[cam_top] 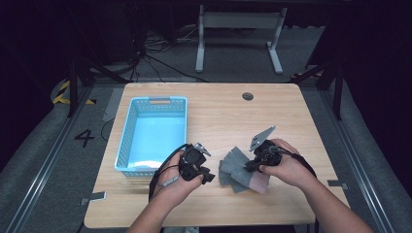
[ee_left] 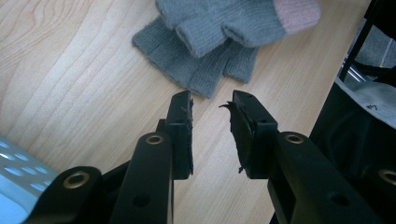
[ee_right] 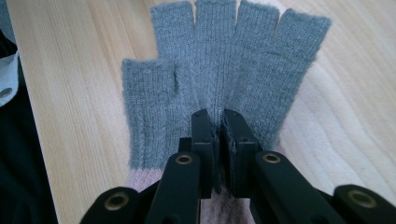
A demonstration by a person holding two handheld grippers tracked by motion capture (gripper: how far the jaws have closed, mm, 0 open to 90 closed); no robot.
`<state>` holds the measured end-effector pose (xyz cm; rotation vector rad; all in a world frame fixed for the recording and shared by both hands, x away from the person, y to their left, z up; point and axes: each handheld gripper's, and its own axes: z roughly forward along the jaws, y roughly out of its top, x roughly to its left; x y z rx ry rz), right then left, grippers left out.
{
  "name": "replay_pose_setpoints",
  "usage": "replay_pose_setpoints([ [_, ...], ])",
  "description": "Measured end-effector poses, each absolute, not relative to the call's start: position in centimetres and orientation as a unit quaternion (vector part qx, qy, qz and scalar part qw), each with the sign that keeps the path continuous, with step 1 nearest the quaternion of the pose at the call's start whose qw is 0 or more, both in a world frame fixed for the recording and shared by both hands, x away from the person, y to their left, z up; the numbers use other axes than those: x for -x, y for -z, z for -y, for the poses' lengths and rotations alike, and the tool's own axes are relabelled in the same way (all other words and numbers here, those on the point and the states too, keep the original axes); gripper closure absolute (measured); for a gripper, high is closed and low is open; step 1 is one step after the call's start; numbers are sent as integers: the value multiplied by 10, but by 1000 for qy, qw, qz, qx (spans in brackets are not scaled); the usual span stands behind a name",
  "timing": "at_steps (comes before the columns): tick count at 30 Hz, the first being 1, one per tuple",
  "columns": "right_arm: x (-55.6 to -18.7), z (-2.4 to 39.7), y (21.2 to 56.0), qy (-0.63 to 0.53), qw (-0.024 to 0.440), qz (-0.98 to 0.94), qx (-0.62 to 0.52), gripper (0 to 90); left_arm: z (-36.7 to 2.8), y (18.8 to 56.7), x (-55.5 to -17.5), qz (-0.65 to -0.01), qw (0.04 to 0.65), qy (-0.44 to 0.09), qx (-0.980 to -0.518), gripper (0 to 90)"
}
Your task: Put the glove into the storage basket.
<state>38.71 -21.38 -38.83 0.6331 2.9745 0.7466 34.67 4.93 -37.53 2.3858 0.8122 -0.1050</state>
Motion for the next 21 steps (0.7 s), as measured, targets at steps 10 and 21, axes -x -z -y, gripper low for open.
replay_pose_setpoints([
  [10,-385,206,407,-220,6,-955,-201,826,-46,381,-349,-317,276,16,-907,719],
  [21,-370,233,393,-288,46,-919,-264,677,-33,394,-351,-296,273,28,-915,813],
])
